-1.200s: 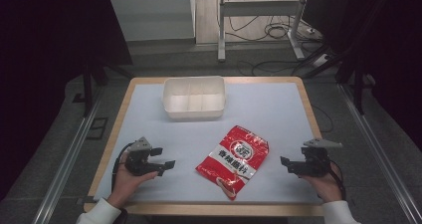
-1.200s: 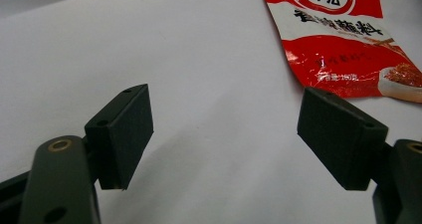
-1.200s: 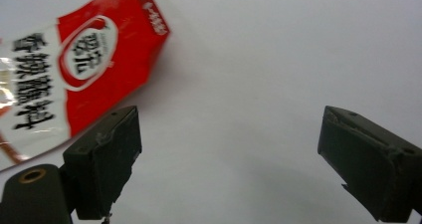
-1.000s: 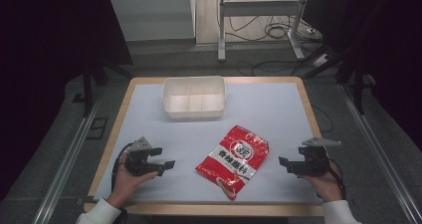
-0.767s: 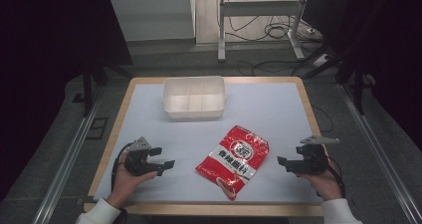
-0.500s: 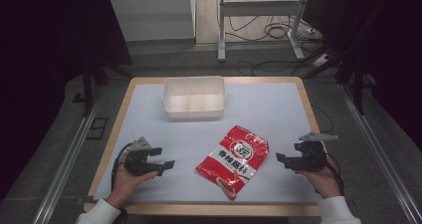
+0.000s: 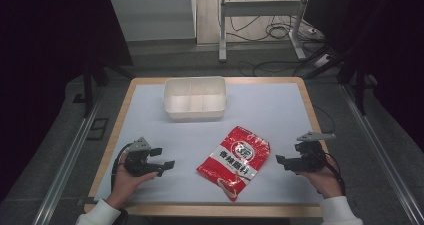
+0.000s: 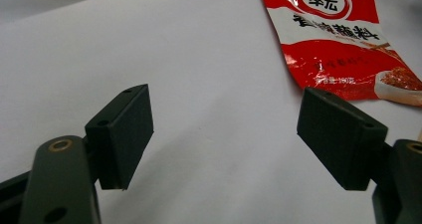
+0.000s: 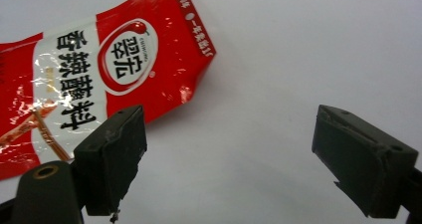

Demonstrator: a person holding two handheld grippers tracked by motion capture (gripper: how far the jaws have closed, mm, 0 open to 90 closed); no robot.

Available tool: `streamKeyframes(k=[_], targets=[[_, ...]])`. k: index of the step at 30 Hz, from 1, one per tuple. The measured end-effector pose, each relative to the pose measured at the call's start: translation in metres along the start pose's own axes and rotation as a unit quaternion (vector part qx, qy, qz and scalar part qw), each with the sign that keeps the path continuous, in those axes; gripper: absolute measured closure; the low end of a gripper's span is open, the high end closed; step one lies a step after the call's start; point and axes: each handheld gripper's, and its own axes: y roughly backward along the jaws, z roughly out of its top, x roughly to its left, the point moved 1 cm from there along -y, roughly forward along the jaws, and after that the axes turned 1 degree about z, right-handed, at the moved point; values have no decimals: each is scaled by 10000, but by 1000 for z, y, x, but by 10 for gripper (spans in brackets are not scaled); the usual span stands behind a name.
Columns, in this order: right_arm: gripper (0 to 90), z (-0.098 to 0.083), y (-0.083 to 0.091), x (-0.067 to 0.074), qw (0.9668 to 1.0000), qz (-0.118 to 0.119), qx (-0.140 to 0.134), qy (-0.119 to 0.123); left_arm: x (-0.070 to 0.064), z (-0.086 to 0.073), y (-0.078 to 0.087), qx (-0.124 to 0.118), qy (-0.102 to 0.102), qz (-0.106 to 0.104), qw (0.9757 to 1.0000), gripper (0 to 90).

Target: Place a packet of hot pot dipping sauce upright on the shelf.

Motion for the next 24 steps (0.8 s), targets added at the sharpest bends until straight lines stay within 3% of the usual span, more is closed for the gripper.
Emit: streamKeyframes(k=[9, 15, 24], targets=[[128, 36, -13, 13, 9986, 188, 335, 362, 0, 0, 1, 7, -33, -12, 10000, 220], [109, 57, -28, 17, 9971, 316, 522, 448, -1, -1, 0, 42, -19, -21, 10000, 219], [126, 81, -50, 23, 9917, 657, 906, 633, -3, -1, -2, 50, -13, -30, 10000, 219]])
